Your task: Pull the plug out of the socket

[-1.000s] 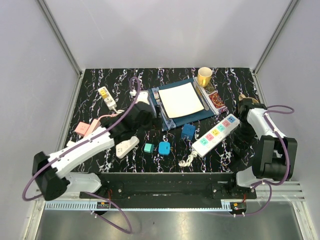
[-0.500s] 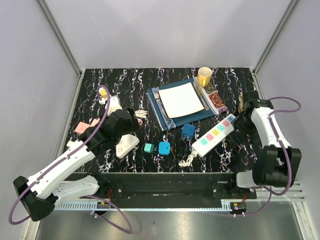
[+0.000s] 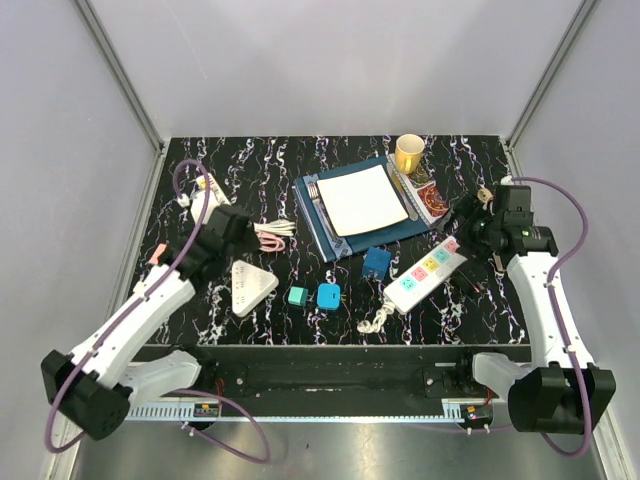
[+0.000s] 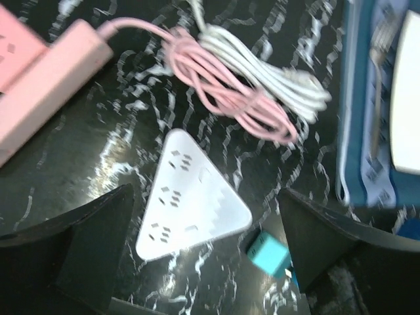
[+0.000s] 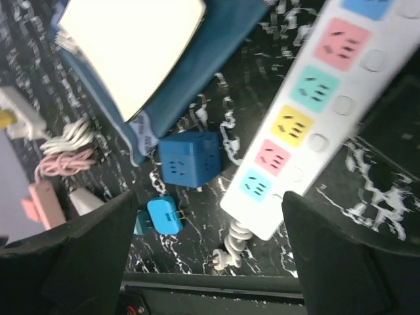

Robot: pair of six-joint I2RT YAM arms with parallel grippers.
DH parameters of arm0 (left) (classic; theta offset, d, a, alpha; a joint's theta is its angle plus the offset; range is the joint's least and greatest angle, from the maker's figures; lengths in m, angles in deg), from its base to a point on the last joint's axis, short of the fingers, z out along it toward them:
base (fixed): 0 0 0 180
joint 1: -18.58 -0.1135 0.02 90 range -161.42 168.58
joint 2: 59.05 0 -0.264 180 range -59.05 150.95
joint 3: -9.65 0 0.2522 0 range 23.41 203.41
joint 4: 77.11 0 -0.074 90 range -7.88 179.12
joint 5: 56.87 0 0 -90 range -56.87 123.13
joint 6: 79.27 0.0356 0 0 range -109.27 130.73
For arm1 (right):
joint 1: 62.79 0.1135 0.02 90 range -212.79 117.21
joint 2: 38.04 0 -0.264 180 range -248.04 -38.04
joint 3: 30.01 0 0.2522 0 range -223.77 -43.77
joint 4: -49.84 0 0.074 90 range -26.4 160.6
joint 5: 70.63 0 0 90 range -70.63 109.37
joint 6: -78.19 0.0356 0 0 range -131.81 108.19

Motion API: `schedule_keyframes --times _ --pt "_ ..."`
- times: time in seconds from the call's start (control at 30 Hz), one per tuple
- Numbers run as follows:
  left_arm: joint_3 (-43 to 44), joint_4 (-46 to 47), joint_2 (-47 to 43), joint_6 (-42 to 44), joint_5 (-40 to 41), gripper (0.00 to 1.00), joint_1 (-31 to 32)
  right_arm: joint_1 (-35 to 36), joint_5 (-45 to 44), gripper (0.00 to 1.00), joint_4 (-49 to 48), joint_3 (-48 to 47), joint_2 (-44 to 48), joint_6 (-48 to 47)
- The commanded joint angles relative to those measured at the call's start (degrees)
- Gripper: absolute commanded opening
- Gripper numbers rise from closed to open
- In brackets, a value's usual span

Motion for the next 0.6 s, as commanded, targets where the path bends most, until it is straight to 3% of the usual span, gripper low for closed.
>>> schedule_keyframes --times 0.0,0.3,0.57 --pt "8.0 0.7 6.5 2.0 0.1 0.93 -10.2 2.4 12.0 0.94 -11.6 2.9 2.3 -0.9" --pt "27.9 2.0 30.6 11.3 -3.5 0.81 -26.4 11.7 13.4 0.9 -18.4 1.3 -3.3 -1.8" --pt "43.0 1.8 48.5 14.8 -7.9 0.66 -30.3 21.1 10.5 0.84 -22.4 -2.3 -9.8 -0.2"
